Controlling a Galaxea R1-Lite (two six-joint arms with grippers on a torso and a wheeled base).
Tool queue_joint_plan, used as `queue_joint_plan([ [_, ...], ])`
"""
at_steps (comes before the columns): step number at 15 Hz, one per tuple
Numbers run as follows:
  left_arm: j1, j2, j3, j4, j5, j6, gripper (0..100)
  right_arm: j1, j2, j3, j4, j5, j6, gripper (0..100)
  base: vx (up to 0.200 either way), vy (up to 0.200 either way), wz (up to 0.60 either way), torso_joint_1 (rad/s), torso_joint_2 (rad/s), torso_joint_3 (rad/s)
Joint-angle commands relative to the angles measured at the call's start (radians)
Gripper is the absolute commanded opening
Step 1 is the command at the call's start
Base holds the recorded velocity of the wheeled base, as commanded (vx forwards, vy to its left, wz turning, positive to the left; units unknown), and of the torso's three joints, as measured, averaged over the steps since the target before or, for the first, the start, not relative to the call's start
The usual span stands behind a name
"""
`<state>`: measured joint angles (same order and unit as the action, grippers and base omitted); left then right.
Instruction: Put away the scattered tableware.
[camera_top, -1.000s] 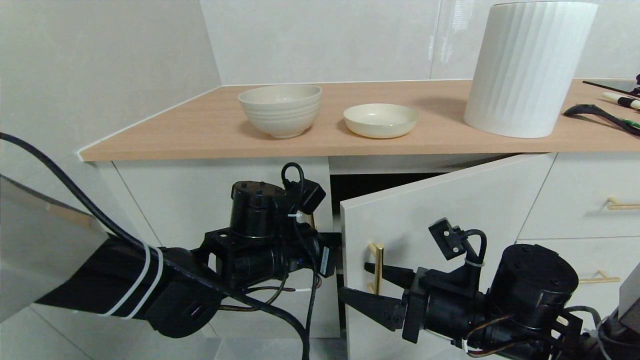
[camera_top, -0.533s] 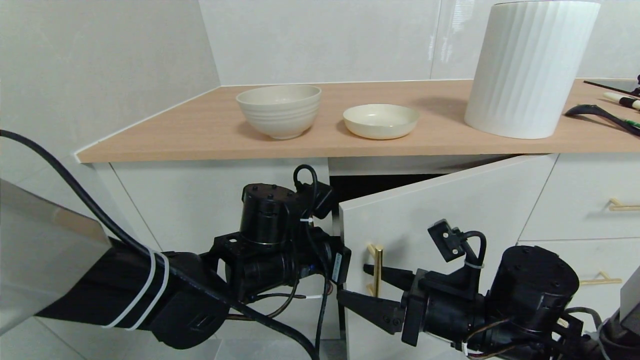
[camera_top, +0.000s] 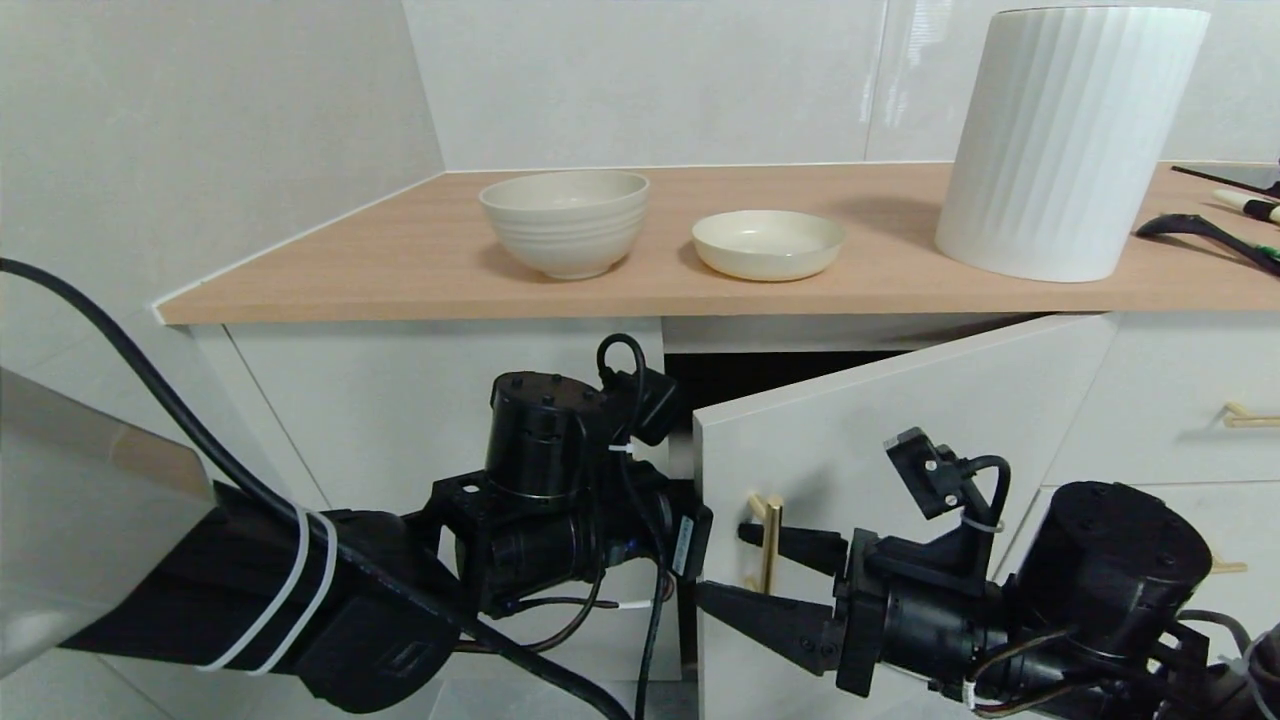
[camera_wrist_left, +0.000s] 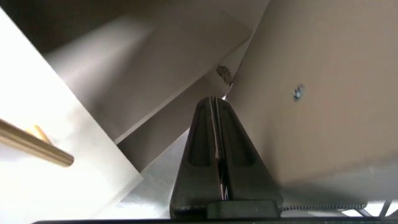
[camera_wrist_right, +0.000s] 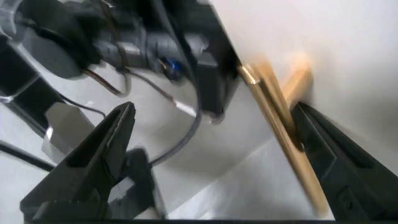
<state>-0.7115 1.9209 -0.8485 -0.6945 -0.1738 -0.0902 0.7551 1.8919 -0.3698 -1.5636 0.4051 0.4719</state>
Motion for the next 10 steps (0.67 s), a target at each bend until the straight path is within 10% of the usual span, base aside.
queue_joint_plan([
  [1, -0.002, -0.006, -0.001, 0.0, 0.004, 0.001, 0, -0.06, 0.004, 0.005, 0.011, -0.025, -0.021, 100, 0.0, 0.0, 0.0, 0.0, 0.0, 0.0],
  [10, -0.025, -0.019, 0.008, 0.0, 0.013, 0.003, 0, -0.197, -0.024, 0.095, 0.013, -0.026, -0.13, 100, 0.0, 0.0, 0.0, 0.0, 0.0, 0.0],
])
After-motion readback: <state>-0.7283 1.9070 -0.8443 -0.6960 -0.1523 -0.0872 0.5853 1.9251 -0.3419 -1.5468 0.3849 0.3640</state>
